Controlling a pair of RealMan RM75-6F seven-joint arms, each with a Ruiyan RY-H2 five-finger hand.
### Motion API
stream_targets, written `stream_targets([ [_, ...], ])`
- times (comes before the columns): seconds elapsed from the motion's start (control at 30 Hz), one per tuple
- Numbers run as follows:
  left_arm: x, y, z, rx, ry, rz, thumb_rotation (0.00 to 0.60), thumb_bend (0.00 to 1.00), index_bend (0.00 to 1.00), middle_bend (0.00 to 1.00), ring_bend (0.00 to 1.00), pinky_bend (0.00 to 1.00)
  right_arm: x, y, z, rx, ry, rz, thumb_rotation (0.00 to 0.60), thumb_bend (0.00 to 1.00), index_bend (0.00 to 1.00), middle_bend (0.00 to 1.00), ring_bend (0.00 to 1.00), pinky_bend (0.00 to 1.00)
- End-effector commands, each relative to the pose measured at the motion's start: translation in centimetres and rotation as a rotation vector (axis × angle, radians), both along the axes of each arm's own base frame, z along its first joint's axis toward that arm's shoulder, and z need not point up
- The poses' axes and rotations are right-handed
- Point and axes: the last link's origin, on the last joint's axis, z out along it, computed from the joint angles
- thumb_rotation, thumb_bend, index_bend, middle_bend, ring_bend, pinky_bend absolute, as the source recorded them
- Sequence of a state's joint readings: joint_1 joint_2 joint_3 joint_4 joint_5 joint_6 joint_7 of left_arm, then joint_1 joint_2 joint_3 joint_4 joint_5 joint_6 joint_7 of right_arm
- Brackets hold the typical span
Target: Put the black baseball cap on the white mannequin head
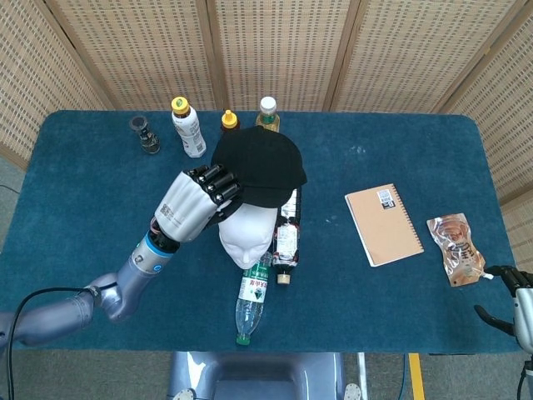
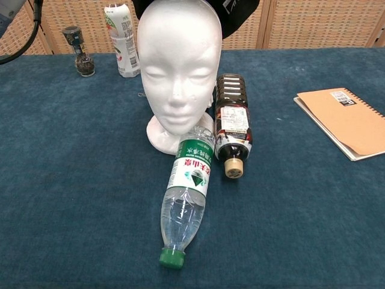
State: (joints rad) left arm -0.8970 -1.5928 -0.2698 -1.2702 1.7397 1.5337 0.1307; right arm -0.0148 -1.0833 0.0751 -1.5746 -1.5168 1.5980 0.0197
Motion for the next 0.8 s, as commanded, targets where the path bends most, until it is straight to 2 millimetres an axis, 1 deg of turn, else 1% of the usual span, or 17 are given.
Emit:
stream_targets([
  [0.03, -0.5, -0.7, 0.3, 0.011, 0.014, -0.011, 0.600, 0.76, 0.87, 0.59, 0.50, 0.79, 0.0, 0.0, 0.0, 0.001, -0.001, 0.000, 0.600, 0.09, 0.34, 0.38, 0.41, 0.34],
  [0.27, -0.8, -1.7, 1.0, 0.014, 0.016, -0.023, 0.600, 0.75, 0.87, 0.59, 0.50, 0.79, 0.0, 0.0, -0.2, 0.006, -0.003, 0.002, 0.600, 0.09, 0.34, 0.38, 0.42, 0.34],
  [0.57, -1.2, -3.0, 0.3, -0.002, 0.072, -0.038, 0.600, 0.75, 0.87, 0.59, 0.50, 0.79, -0.1, 0.0, -0.1, 0.006, -0.003, -0.002, 0.600, 0.09, 0.34, 0.38, 0.42, 0.34],
  [0.8, -2.4, -3.8, 0.4, 0.004, 0.092, -0.045, 0.600, 0.75, 0.87, 0.59, 0.49, 0.79, -0.4, 0.0, -0.3, 0.011, -0.002, -0.015, 0.600, 0.09, 0.34, 0.38, 0.42, 0.34],
])
